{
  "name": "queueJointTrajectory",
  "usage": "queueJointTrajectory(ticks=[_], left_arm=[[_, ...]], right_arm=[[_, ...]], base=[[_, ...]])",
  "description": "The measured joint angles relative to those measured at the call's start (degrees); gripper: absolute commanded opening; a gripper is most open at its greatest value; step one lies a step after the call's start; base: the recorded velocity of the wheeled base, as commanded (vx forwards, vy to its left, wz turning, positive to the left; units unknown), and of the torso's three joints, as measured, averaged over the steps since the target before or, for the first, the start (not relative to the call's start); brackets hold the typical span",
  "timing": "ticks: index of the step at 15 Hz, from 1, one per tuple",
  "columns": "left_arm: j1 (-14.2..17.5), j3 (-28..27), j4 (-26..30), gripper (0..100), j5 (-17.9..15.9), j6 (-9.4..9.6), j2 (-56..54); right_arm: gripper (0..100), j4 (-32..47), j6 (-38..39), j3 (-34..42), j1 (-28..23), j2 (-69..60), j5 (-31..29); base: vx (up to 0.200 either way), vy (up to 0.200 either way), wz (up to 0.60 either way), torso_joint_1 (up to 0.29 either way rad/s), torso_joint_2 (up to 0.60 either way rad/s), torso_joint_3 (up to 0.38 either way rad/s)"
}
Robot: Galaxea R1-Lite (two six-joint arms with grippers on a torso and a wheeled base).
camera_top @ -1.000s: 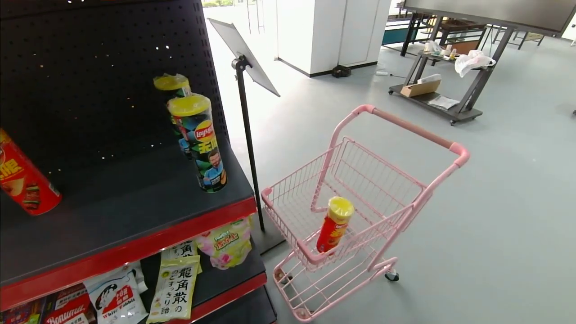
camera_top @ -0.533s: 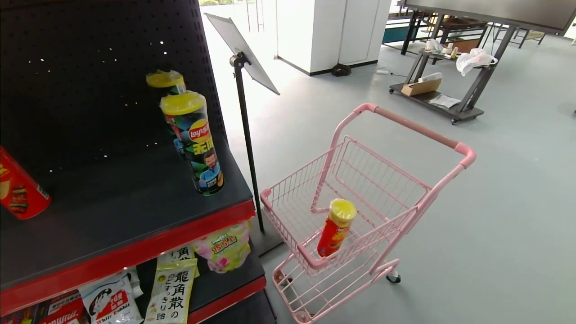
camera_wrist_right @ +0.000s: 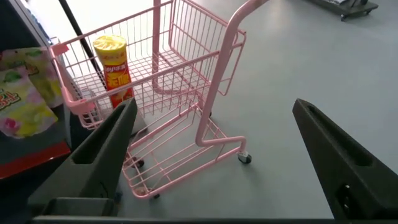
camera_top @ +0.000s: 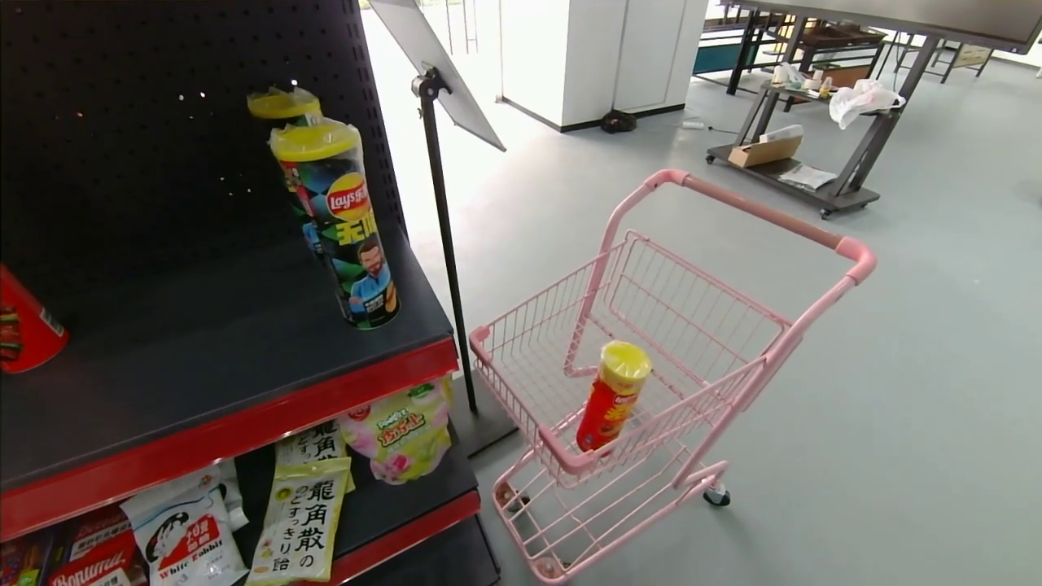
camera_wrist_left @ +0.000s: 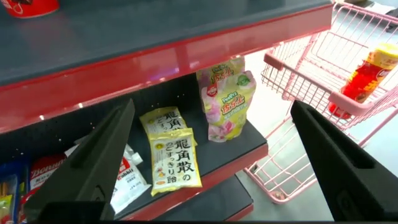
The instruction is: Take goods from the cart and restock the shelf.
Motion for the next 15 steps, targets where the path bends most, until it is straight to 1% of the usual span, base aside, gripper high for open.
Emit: queueJointTrajectory(ticks=[4,12,13,15], left_arm=[[0.00,0.00,0.00,100,0.00,-0.05,0.00],[0.00,0.00,-0.01,100,0.00,0.02,0.00],[0.02,0.00,0.00,100,0.02,0.02,0.00],[0.00,0.00,0.02,100,-0.01,0.00,0.00]], right_arm=[[100,0.00,0.13,0.00,0.01,0.00,-0.02],[100,-0.05,0.20,0.00,0.01,0.00,0.00],[100,-0.02,0.15,0.00,0.01,0.00,0.01],[100,0.02,-0.29,0.00,0.01,0.00,0.17]], base=[[0.000,0.000,0.00,-0.165,0.45,0.278],[0.000,0.000,0.00,-0.162,0.53,0.369],[0.000,0.000,0.00,-0.105,0.42,0.310],[0.000,0.000,0.00,-0.046,0.19,0.139]])
